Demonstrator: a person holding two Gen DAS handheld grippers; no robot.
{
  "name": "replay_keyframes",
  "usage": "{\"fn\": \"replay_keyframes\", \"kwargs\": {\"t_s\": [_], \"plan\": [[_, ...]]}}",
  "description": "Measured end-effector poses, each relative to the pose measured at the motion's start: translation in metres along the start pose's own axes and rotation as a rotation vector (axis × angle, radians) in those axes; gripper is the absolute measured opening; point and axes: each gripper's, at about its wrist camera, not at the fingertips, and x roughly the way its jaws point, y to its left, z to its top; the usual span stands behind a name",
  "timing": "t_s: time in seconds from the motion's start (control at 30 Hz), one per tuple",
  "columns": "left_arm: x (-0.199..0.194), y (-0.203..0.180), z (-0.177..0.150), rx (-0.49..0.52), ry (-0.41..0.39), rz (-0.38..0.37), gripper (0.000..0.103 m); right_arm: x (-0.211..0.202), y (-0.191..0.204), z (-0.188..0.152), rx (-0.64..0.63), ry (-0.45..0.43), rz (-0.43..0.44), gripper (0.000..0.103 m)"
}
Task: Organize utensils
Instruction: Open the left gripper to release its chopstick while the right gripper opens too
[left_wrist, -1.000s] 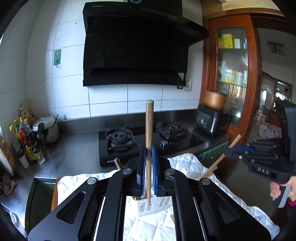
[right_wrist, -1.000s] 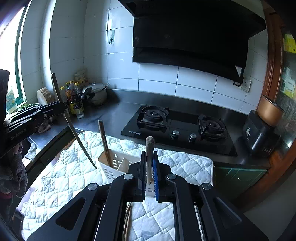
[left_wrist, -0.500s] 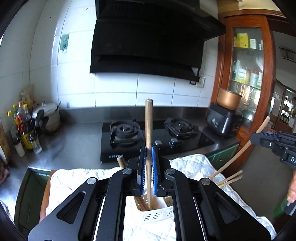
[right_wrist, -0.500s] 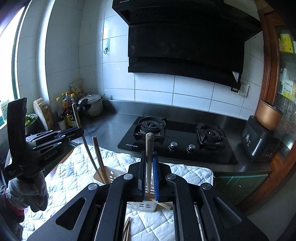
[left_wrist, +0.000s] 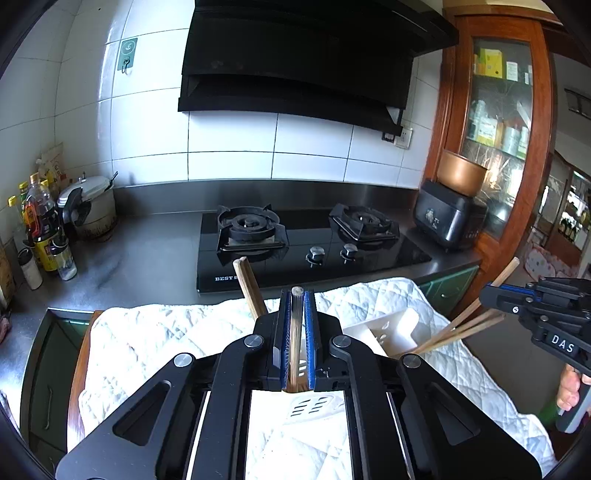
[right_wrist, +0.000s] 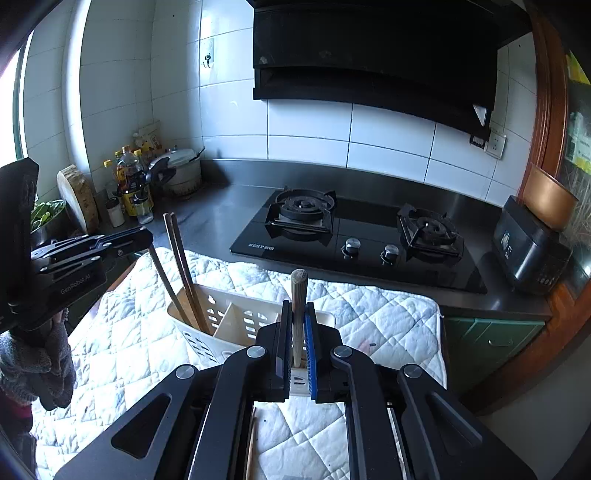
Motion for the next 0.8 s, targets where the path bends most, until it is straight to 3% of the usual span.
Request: {"fn": "replay_keyframes", "kwargs": {"t_s": [0.2, 0.27, 0.3, 0.33, 0.47, 0.8], "plan": [[-0.002, -0.003, -0.003, 0.024, 0.000, 0.000, 0.008, 0.000, -0.002, -0.006, 0.009, 0.000, -0.002, 0.008], [-0.005, -0.005, -0.004, 0.030, -0.004, -0.004, 0.021, -0.005, -0.002, -0.006, 0.010, -0.011, -0.004, 0.015], [-0.007, -0.005, -0.004, 0.032, -0.011, 0.004, 0.041, -0.008, -0.003, -0.006, 0.011, -0.017, -0.005, 0.017], [-0.011, -0.006, -0.005, 0.034, -0.026, 0.010, 0.048, -0.011, -0.002, -0.007, 0.011, -0.022, -0.006, 0.019], [-0.022, -0.009, -0.007, 0.044, -0.038, 0.009, 0.050, -0.027, -0.002, -0.012, 0.006, -0.047, -0.013, 0.029], [-0.069, -0.006, -0.032, 0.022, -0.064, 0.007, 0.072, -0.067, 0.001, -0.059, 0.032, -0.073, -0.015, 0.051]]}}
